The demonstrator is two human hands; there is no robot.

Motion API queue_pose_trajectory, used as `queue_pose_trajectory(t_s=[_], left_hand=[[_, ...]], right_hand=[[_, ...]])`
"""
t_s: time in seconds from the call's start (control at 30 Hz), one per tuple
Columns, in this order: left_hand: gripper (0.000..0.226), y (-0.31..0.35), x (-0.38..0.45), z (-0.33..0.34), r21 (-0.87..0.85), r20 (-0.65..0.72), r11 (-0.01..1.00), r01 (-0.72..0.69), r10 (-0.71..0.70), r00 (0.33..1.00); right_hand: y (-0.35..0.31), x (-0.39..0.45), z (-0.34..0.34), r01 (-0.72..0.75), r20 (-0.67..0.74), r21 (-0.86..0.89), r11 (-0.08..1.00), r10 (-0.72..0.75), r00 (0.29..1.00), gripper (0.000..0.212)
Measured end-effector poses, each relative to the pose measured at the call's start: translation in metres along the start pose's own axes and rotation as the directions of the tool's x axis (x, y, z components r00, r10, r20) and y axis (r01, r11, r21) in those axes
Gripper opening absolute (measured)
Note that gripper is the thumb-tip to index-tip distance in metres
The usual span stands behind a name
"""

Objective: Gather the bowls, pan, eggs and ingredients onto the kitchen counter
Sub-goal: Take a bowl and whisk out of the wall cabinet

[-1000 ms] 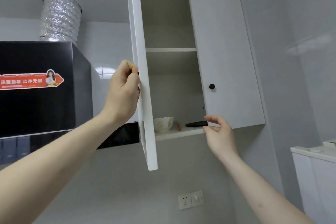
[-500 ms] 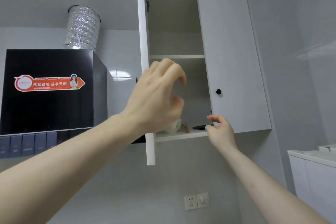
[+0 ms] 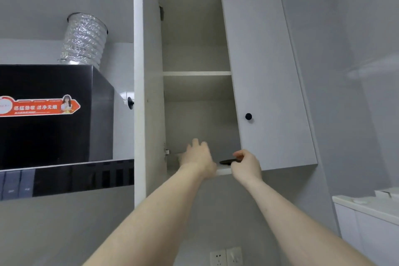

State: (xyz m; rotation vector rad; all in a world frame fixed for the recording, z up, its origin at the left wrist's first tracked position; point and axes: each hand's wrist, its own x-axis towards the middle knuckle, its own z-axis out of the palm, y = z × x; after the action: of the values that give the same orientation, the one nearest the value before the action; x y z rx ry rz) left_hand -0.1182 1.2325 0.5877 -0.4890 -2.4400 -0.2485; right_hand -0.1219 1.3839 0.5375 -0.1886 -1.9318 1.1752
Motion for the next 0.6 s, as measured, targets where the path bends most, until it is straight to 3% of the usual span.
queue_pose_trajectory(t_s=[0.2,0.4,0.5,0.6], left_hand=[[0.051,-0.025,0.027,0.038,-0.095,-0.031,0.983,0.157,-0.160,0.987],[0.054,-0.029,0.053,0.076,-0.162,-0.051,0.961,0.225,-0.236,0.970],[0.056,-0.032,0.071,0.082,-0.173,-0.068,0.957,0.233,-0.247,0.967],[0.054,-0.039,0.089,0.088,-0.173,-0.139,0.953,0.248,-0.273,0.952]], right_hand=[[-0.001,0.034,0.027,0.132,0.134,-0.189,0.973,-0.108,0.985,0.042],[0.011,0.071,0.059,0.185,0.277,-0.342,0.921,-0.089,0.957,0.042],[0.022,0.088,0.078,0.173,0.260,-0.370,0.913,-0.077,0.962,0.032],[0.026,0.102,0.090,0.131,0.218,-0.360,0.924,-0.053,0.974,0.039]])
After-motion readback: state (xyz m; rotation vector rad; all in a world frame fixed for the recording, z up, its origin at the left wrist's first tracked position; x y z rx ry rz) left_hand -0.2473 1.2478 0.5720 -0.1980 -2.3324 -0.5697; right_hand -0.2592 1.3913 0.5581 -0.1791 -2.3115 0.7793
